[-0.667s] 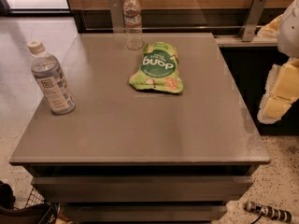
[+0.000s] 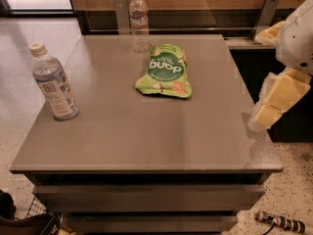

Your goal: Pick blue plastic bottle

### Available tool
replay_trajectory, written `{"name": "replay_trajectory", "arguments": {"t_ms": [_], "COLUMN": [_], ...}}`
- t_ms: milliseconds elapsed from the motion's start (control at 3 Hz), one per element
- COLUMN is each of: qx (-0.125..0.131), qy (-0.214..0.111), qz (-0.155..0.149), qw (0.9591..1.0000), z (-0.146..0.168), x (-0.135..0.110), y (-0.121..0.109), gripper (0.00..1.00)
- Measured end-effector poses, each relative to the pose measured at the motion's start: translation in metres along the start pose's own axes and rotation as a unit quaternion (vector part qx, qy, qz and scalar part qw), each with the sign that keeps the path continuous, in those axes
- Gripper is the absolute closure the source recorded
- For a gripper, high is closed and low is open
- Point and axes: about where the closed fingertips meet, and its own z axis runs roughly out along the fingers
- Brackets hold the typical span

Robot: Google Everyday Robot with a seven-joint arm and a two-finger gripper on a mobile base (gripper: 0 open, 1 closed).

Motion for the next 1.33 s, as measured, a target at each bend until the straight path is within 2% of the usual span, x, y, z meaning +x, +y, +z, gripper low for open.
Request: {"name": "replay_trajectory", "arguments": {"t_ms": [333,667,1000,1333], "qx": [0.018,0.012,-0.005,-0.019], "qy": [-0.095,-0.228,-0.313,-0.360], "qz": [0.002,-0.002,-0.004,0.003], "qw": [0.9953,0.9735,0.9499,0.9327], "z": [0.014,0.039,0.059,0.077], "x": [-0.039,-0.107,-0.155,-0.179], "y": [-0.003,-0.010,-0.010,-0.004], "gripper": [0.00,0.00,0.00,0.00]}}
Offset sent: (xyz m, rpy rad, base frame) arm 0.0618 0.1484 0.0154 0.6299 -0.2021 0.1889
